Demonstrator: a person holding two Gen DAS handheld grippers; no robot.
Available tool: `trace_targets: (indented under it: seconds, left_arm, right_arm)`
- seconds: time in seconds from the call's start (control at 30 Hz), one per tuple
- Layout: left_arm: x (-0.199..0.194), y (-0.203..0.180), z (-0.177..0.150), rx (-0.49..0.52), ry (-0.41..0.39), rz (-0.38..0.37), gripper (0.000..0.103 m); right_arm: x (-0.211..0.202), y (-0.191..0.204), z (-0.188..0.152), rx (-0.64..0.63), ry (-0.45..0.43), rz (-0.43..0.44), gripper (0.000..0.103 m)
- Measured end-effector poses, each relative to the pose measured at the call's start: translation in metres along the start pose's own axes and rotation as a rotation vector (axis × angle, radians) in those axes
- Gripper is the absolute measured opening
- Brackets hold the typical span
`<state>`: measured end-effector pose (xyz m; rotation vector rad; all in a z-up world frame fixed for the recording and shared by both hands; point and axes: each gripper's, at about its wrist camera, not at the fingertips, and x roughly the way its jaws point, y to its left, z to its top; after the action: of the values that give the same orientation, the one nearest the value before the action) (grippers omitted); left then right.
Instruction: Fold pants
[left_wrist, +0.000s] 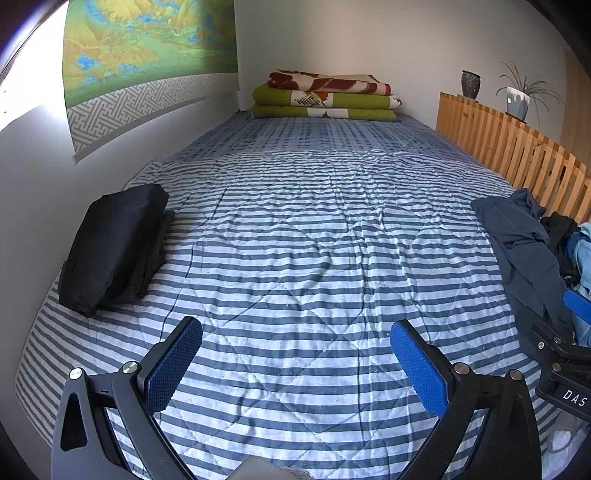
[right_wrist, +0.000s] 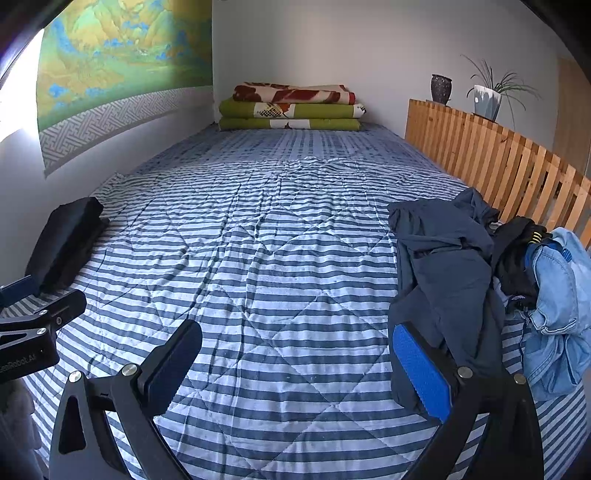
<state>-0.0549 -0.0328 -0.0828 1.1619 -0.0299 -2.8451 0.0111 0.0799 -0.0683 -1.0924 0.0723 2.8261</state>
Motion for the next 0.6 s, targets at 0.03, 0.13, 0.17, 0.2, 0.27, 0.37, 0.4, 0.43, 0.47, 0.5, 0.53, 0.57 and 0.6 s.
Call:
trace_targets:
  seconds: [0.03,0.13,0.17,0.2,0.27,0.37,0.4,0.43,0.47,0.5,0.53,0.57,0.6]
  left_arm:
    - [0.0,0.0,0.0001,0.0,0.001,0.0,0.103]
    - [-0.0005,0.0007,-0.0005,0.0,0.0,-0.001,0.103]
    - [-0.0005,0.0008,-0.0005,0.001,-0.001,0.0,0.103]
    - [-0.0006,0.0008,-0.0006,0.001,-0.001,0.0,0.103]
    - [-0.0002,0.0011,-0.001,0.001,0.0,-0.001,0.103]
    - [0.0004,0.0015,-0.0007,0.002,0.001,-0.002,0.103]
    - [0.0006,0.0017,-0.0005,0.002,0.001,-0.004,0.103]
    - [0.0009,0.0011,-0.0005,0.002,0.001,-0.004,0.103]
    - [0.0011,0.0011,-0.0005,0.003,0.002,-0.005,0.103]
    - [0.0013,0.0004,-0.0011,0.005,0.003,-0.006,0.103]
    - [0.0016,0.0005,-0.0012,0.005,0.004,-0.007,0.103]
    - [0.0023,-0.0004,-0.0017,0.005,0.005,-0.008,0.103]
    - [0.0027,-0.0004,-0.0019,0.006,0.007,-0.009,0.103]
  right_arm:
    - [-0.0001,0.0,0.0001,0.0,0.0,0.0,0.102]
    - [0.0,0.0002,0.0,0.002,0.0,-0.004,0.102]
    - [0.0,0.0001,0.0,0.002,0.0,-0.004,0.102]
    - [0.0001,0.0001,0.0,0.002,0.001,-0.004,0.102]
    - [0.0001,0.0002,-0.0002,0.001,0.001,-0.005,0.102]
    - [0.0009,0.0009,-0.0001,0.004,0.003,-0.006,0.102]
    - [0.0009,0.001,0.0,0.003,0.003,-0.006,0.102]
    - [0.0009,0.0007,-0.0002,0.003,0.003,-0.006,0.102]
    - [0.0009,0.0006,-0.0002,0.004,0.003,-0.006,0.102]
    - [0.0009,0.0007,-0.0002,0.005,0.004,-0.006,0.102]
    - [0.0013,0.0005,-0.0001,0.006,0.005,-0.006,0.102]
    - [0.0015,0.0001,0.0003,0.008,0.007,-0.005,0.102]
    - [0.0018,-0.0004,0.0005,0.011,0.007,-0.005,0.102]
